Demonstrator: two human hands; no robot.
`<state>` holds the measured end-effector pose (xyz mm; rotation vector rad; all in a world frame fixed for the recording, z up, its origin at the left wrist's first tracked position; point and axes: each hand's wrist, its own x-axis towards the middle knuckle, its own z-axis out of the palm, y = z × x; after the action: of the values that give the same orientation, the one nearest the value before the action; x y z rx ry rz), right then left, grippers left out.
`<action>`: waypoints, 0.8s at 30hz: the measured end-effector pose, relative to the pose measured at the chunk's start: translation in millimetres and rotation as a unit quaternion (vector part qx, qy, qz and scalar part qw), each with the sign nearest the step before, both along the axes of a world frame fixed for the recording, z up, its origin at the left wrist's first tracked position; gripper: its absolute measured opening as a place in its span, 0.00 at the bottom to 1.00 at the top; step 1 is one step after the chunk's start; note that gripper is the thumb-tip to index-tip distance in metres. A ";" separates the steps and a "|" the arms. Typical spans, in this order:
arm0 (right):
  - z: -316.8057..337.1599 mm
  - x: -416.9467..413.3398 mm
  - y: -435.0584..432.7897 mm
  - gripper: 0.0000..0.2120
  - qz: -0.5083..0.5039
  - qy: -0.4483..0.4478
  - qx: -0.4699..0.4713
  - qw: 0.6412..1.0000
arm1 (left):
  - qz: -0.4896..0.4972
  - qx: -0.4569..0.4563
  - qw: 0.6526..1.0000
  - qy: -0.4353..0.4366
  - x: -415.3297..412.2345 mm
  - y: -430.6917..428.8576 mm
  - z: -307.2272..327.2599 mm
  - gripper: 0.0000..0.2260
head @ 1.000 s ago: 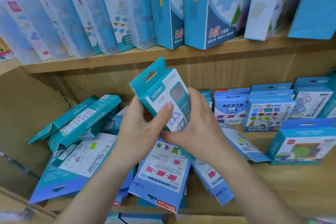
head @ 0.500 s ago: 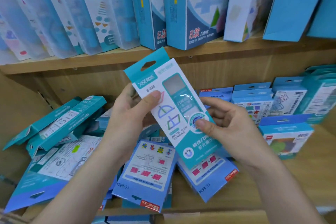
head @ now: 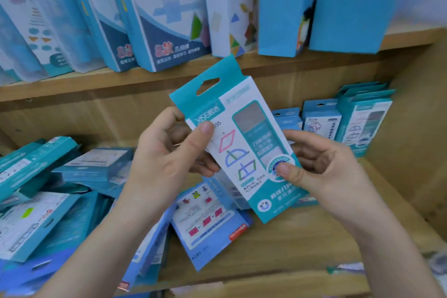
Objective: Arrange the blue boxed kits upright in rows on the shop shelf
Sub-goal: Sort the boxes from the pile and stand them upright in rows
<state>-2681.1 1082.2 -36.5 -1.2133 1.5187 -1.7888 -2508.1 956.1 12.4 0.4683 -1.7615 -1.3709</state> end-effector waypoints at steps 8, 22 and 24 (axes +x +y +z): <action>-16.6 -80.9 56.3 0.21 -0.134 0.091 -0.009 0.987 | -0.035 -0.139 0.990 -0.016 -96.8 55.9 -3.4 0.09; -58.0 -154.8 80.8 0.38 -0.224 0.100 0.121 0.962 | 0.014 -0.328 0.893 -0.309 -288.6 61.1 -60.0 0.11; -58.0 -158.9 76.5 0.38 -0.214 0.094 0.132 0.963 | 0.017 -0.318 0.888 -0.333 -299.5 58.7 -65.5 0.12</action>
<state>-2840.0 1158.6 -94.5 -0.9992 2.1863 -1.6799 -2807.5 1014.8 -53.1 0.6305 -2.5990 -0.5369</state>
